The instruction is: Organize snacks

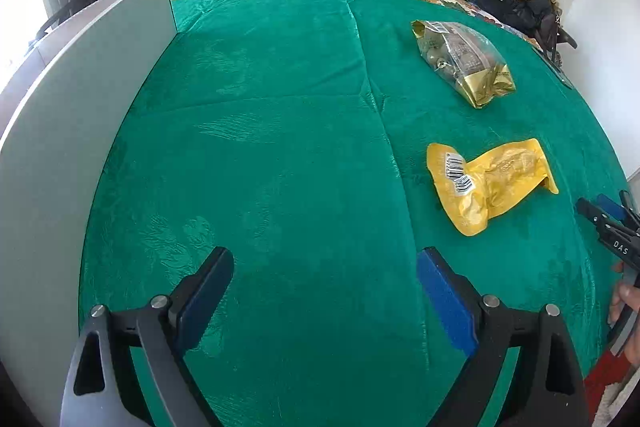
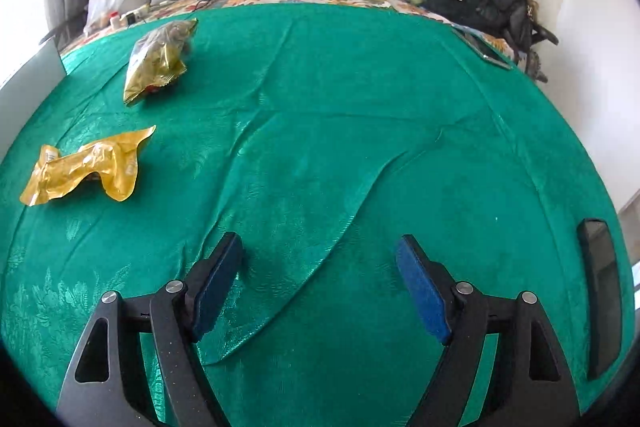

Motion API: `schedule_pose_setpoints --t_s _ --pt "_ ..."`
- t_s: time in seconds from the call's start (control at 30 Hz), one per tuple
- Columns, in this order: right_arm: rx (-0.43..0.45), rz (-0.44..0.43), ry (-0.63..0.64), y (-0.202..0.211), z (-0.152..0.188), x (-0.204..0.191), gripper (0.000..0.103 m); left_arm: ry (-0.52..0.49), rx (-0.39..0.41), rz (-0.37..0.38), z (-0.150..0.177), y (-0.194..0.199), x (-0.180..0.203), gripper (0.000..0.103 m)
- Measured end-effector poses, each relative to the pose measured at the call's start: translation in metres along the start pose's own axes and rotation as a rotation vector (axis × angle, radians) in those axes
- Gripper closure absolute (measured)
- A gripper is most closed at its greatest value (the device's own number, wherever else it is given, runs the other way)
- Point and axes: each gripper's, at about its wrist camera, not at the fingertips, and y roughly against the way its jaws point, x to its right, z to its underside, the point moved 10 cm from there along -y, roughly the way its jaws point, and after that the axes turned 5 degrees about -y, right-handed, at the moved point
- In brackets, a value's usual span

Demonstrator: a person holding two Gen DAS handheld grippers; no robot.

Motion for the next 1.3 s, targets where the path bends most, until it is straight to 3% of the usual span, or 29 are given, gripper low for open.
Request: schedule_pose_setpoints --t_s 0.2,0.3,1.3 --pt "-0.017 -0.012 -0.043 0.005 0.007 0.005 0.011 -0.036 0.065 -0.083 -0.003 -0.019 -0.015 0.004" --pt "-0.017 -0.014 -0.045 0.006 0.010 0.005 0.011 -0.020 0.079 -0.087 -0.004 -0.019 -0.021 0.000" --pt "-0.017 -0.013 -0.044 0.006 0.010 0.006 0.011 -0.011 0.092 -0.096 -0.005 -0.021 -0.023 0.000"
